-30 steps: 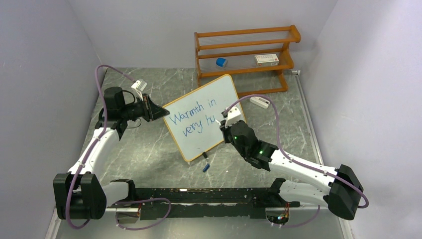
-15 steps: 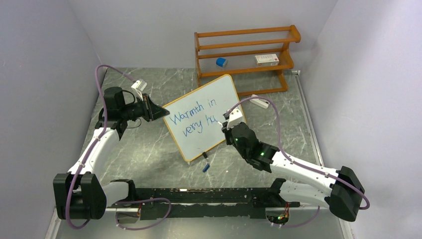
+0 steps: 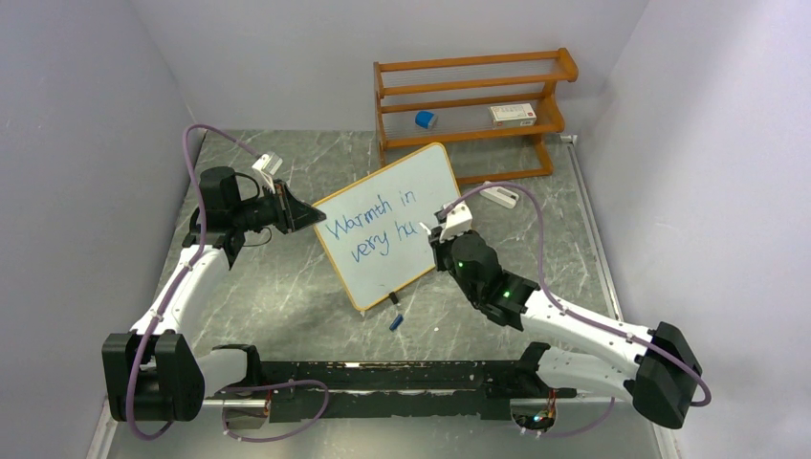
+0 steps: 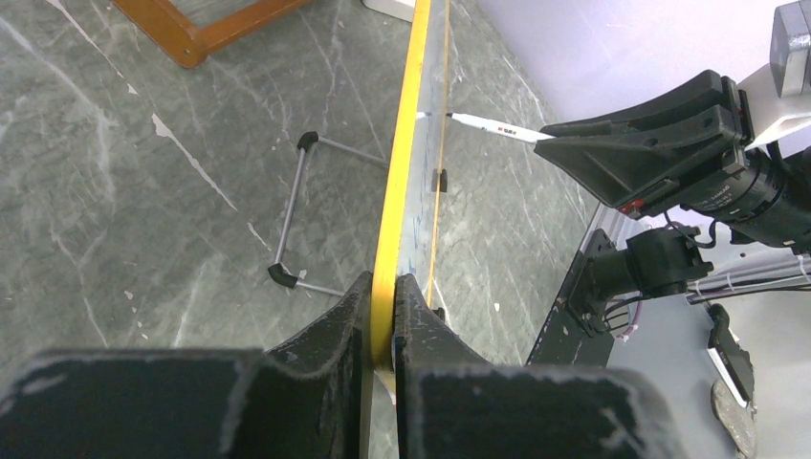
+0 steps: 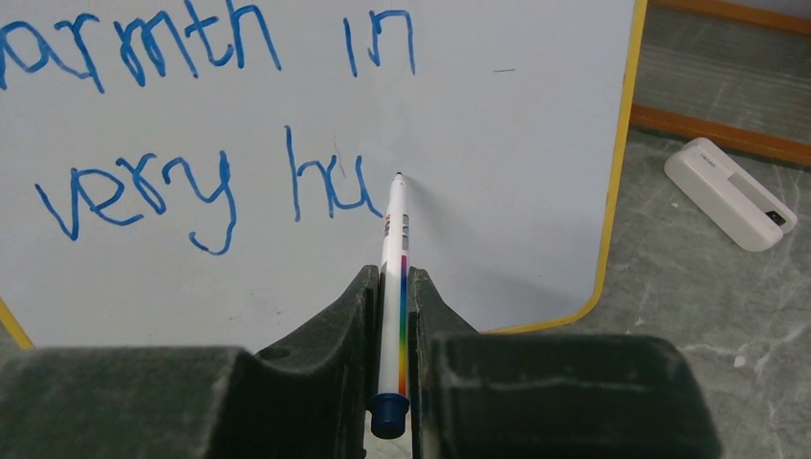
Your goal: Write a sentence on the whiteboard
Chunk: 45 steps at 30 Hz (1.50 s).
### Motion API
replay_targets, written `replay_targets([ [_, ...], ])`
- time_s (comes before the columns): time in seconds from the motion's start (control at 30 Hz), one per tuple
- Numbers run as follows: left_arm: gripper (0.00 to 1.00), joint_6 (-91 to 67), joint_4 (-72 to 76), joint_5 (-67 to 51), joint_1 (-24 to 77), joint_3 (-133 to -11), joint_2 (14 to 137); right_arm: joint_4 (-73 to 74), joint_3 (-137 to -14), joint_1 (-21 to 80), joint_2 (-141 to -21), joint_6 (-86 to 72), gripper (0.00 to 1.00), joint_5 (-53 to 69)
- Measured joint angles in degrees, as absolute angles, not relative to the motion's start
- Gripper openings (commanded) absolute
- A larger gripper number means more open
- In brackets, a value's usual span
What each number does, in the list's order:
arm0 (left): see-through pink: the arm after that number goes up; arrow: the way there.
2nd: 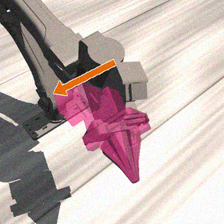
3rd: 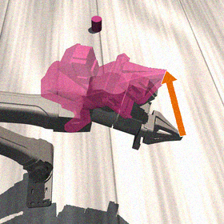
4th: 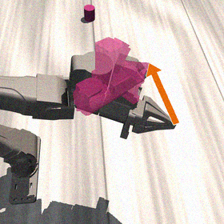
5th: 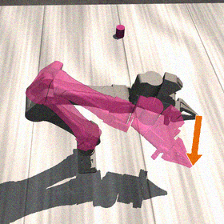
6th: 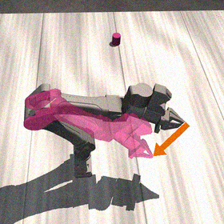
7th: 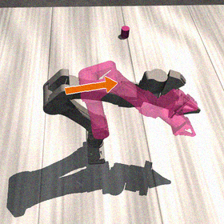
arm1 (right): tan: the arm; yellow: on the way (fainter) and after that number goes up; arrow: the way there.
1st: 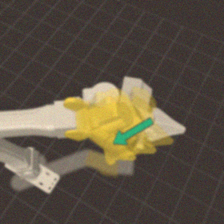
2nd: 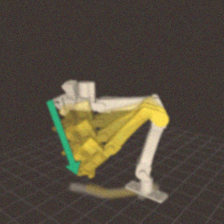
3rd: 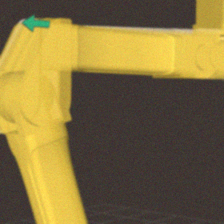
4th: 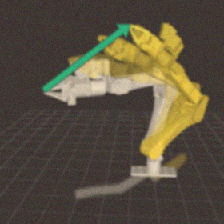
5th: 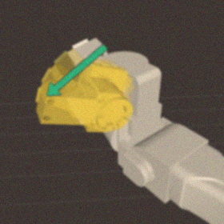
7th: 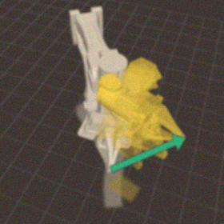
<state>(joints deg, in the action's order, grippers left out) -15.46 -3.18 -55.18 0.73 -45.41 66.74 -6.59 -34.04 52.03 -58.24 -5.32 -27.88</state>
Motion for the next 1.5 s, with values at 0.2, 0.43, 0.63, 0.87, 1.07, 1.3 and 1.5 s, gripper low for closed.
replay_targets([
  [0.2,0.05,-15.46,-3.18,-55.16,0.73,-45.41,66.74,-8.10,-34.04,50.78,-58.78,-5.04,0.00,-27.57],
  [0.43,0.05,-15.46,-3.18,-55.16,0.73,-45.41,66.74,-8.86,-34.04,50.22,-59.96,-5.02,0.00,-26.41],
  [0.63,0.05,-15.46,-3.18,-55.11,0.73,-45.41,66.76,-9.45,-34.04,49.98,-60.34,-4.89,0.00,-26.22],
  [0.87,0.05,-15.46,-3.18,-55.11,0.73,-45.41,66.76,-10.07,-34.04,49.87,-60.58,-4.67,0.00,-26.09],
  [1.07,0.05,-15.46,-3.18,-55.11,0.73,-45.41,66.76,-10.24,-34.04,49.80,-60.58,-4.03,0.00,-25.19],
  [1.3,0.05,-15.46,-3.18,-55.11,0.73,-45.41,66.76,-11.16,-34.04,49.71,-60.58,-3.81,0.00,-23.81],
  [1.5,0.05,-15.46,-3.18,-55.11,0.73,-45.41,66.76,-11.29,-34.06,49.65,-60.58,-3.81,0.00,-23.07],
])
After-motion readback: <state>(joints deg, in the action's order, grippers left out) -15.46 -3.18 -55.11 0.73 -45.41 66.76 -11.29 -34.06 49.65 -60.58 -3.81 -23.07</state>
